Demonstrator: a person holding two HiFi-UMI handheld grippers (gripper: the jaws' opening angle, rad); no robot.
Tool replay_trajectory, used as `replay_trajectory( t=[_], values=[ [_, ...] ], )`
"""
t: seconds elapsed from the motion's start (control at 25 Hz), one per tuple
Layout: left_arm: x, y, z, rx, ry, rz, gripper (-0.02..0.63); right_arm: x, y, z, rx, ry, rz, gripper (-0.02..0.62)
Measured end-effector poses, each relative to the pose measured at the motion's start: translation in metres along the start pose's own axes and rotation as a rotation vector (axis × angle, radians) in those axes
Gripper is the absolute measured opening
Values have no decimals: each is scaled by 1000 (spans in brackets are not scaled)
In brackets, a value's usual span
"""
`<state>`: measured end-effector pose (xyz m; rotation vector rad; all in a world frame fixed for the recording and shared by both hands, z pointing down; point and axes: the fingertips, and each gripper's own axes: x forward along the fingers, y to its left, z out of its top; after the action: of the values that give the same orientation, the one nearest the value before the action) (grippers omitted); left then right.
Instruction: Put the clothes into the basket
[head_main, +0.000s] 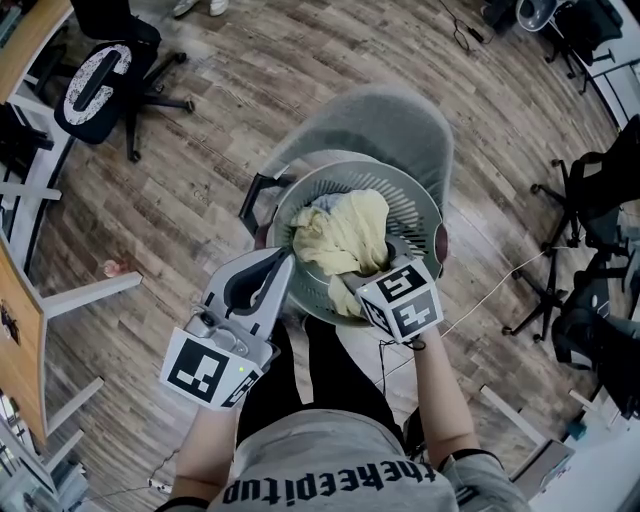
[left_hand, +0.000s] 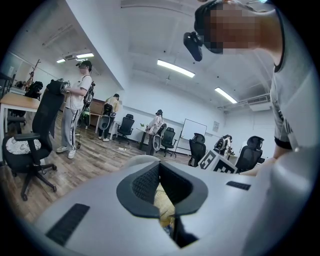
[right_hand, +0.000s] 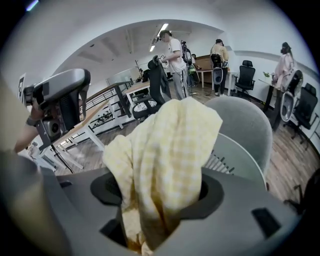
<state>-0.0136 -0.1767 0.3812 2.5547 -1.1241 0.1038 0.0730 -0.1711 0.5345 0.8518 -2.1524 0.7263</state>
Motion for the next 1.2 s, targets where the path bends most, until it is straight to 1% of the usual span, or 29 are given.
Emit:
replay_trajectory(
  t=[0.16, 0.32, 0.48, 0.56, 0.68, 0.8, 0.88, 1.0, 1.08, 1.2],
  values=[
    [-1, 1, -1, -1, 1, 4, 15, -3, 1, -2, 17, 6, 4, 281],
    [-1, 0, -2, -4, 4, 4, 15, -5, 3, -10, -19, 54, 0, 281],
    [0, -1, -2, -3, 3, 0, 15, -6, 0, -19, -71, 126, -30, 281],
    [0, -1, -2, -4, 3, -3, 15, -7, 0, -23, -49, 147, -19, 281],
    [1, -1, -2, -3, 2, -3, 15, -11, 0, -23, 13, 152, 4, 279],
    [0, -1, -3, -4, 3, -4, 15, -12, 2, -25, 38, 177, 17, 278],
    [1, -2, -3, -1, 3, -7, 15, -12, 6, -24, 38, 169, 28, 273],
    [1, -2, -3, 0, 5, -8, 15, -12, 8, -20, 15, 123, 13, 273],
    [1, -1, -3, 1, 7, -9, 14, -12, 10, -22, -1, 135, 9, 264],
    [1, -1, -2, 2, 10, -14, 15, -13, 11, -26, -14, 178, 10, 266]
  ],
)
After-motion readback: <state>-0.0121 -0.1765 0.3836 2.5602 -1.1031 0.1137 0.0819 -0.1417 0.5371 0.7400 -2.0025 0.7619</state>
